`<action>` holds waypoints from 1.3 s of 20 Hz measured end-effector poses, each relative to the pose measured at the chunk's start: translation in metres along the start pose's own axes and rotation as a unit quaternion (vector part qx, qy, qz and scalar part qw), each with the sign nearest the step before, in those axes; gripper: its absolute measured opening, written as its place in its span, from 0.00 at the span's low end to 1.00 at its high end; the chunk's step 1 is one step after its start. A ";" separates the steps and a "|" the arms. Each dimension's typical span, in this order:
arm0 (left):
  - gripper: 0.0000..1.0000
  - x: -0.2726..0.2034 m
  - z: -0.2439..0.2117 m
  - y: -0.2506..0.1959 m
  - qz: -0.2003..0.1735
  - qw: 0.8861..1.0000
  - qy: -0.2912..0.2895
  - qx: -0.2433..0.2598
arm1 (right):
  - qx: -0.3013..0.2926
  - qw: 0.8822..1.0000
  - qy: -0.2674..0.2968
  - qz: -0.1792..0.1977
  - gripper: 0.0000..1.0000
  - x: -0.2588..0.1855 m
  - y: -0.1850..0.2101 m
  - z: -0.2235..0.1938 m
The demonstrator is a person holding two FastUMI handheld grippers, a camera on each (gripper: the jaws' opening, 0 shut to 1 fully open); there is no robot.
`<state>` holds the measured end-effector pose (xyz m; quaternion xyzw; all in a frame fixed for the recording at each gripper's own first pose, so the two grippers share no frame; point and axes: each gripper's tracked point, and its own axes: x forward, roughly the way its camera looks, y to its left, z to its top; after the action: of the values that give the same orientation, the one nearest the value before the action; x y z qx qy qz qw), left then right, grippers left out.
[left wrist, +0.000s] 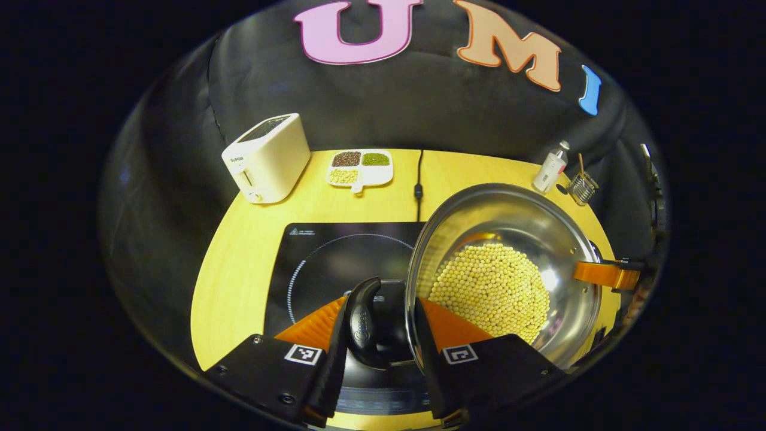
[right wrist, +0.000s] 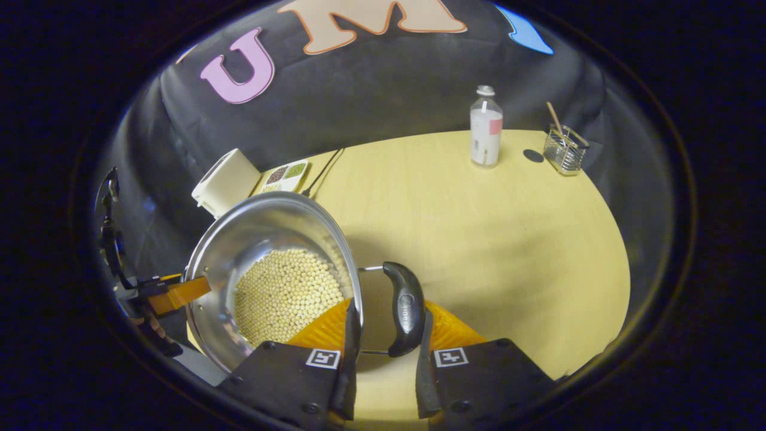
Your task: First push the handle of the pot to place it horizontally, then grasp the pot with both hands and set it on the induction cooktop.
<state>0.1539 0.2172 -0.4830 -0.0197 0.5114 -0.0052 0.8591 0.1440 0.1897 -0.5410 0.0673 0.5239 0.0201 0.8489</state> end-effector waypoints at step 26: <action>0.80 0.016 0.031 0.143 0.021 0.994 -0.093 0.054 | 0.018 0.999 -0.009 -0.044 0.68 0.024 0.133 -0.009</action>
<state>0.1873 0.3607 -0.4875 0.0366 0.4284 -0.0131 0.9028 0.1515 0.3244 -0.5480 0.0593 0.5192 -0.0276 0.8522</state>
